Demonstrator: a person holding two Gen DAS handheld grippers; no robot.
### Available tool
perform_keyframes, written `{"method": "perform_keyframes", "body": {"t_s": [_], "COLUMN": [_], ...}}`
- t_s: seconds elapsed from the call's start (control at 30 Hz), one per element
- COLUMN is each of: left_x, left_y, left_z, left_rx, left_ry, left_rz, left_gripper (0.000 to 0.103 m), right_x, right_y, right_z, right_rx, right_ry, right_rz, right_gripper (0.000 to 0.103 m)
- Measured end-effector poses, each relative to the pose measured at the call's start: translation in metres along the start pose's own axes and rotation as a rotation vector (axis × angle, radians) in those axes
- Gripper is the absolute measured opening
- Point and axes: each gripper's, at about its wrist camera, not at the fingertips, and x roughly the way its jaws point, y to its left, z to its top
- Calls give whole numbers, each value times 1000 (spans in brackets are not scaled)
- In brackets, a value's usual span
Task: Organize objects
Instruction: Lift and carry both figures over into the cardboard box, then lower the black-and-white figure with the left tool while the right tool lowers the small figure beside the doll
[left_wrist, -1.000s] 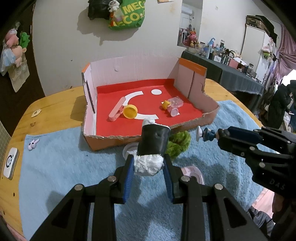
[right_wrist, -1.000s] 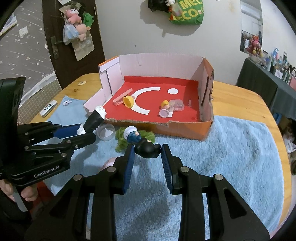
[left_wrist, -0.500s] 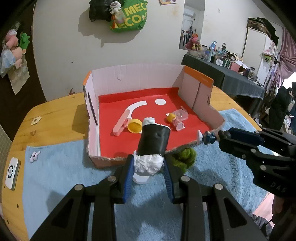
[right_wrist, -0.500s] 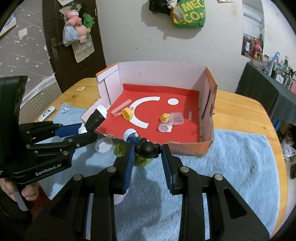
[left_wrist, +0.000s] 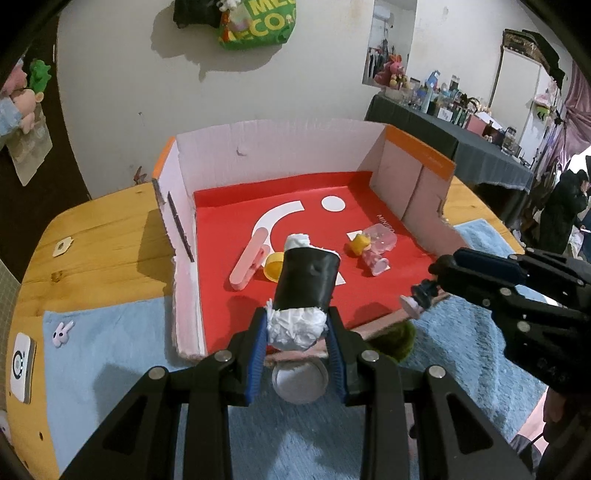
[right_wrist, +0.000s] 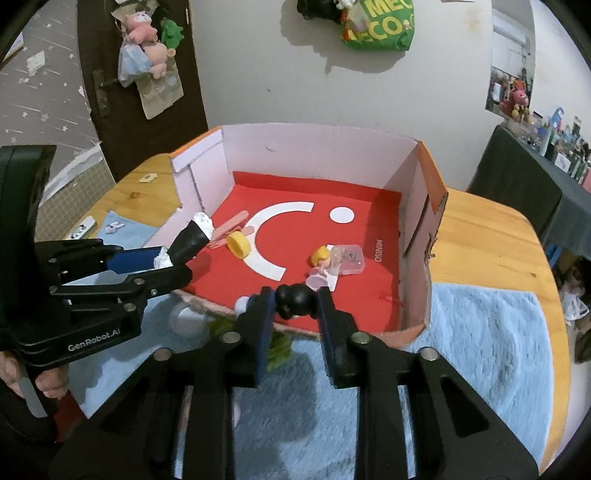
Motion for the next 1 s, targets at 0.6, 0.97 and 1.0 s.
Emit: {"method": "perform_keyframes", "body": {"t_s": [0.6,0.97,1.0], "left_x": [55,64,65], "left_y": [0,5,5], "left_z": [7,12,13], "left_rx": [38,27,24], "left_ry": [137,160,162], "left_rz": [-8,-9,-9], "left_gripper": [32,33,33], "right_x": [57,69,70], "right_y": [-21,-23,-23], "right_z": [1,5,5], "right_rx": [52,50,50], "right_ry": [117,144,147], "right_rz": [40,40,42], "right_gripper": [20,20,20]}}
